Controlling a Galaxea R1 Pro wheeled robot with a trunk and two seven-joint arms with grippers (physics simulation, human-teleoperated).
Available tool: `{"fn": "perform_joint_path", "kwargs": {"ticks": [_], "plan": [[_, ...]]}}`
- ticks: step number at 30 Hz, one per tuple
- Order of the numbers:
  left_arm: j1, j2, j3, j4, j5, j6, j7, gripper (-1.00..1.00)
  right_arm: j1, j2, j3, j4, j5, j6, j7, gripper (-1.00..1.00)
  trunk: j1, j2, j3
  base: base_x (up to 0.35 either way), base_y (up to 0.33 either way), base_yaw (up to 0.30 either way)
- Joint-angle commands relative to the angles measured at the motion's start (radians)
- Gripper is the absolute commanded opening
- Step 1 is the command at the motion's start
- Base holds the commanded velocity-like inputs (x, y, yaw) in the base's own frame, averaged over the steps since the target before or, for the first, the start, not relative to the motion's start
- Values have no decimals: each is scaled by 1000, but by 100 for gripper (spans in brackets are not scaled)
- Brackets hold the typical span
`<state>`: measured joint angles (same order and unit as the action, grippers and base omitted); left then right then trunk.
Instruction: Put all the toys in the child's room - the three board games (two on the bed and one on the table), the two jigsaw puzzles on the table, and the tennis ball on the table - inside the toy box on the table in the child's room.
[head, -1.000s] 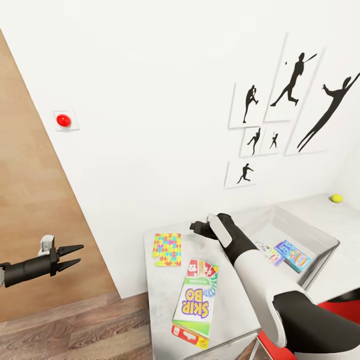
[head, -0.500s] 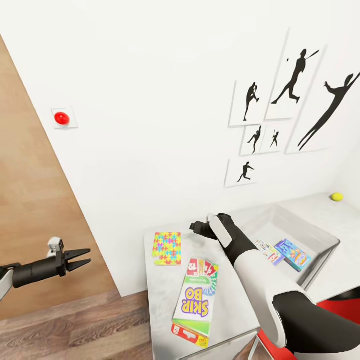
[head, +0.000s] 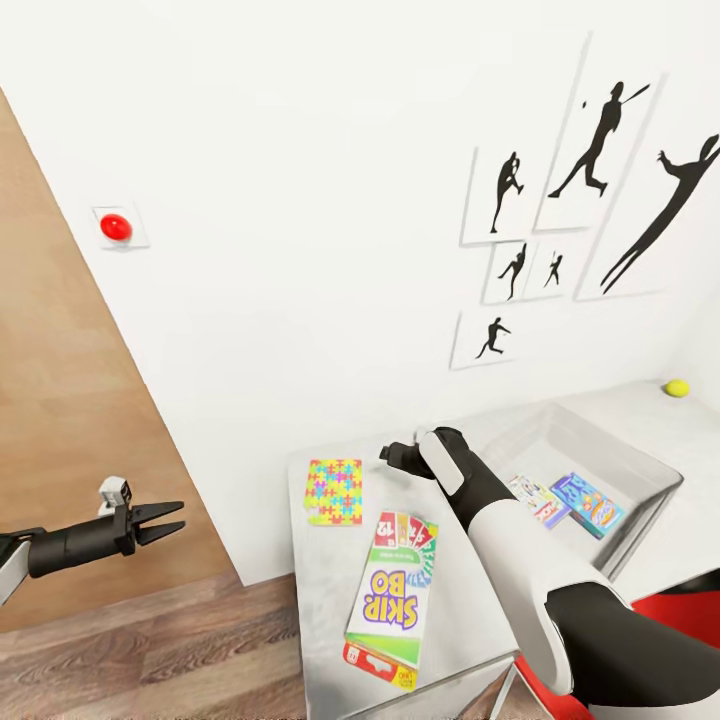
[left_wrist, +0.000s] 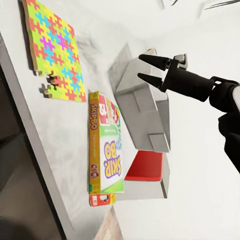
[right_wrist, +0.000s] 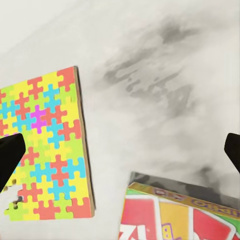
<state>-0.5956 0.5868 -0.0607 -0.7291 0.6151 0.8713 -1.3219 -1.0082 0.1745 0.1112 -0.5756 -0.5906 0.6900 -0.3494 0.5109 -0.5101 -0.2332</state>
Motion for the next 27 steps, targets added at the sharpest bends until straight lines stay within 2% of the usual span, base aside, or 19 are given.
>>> {"fn": "perform_joint_path", "kwargs": {"ticks": [1, 27], "plan": [[-1, 2, -4, 0, 6, 9, -2, 100, -1, 0, 2, -1, -9, 2, -9, 100, 0, -2, -4, 0, 0, 0], [-1, 4, 4, 2, 6, 9, 0, 100, -1, 0, 1, 0, -10, 2, -10, 100, 0, -2, -46, -24, 0, 0]]}}
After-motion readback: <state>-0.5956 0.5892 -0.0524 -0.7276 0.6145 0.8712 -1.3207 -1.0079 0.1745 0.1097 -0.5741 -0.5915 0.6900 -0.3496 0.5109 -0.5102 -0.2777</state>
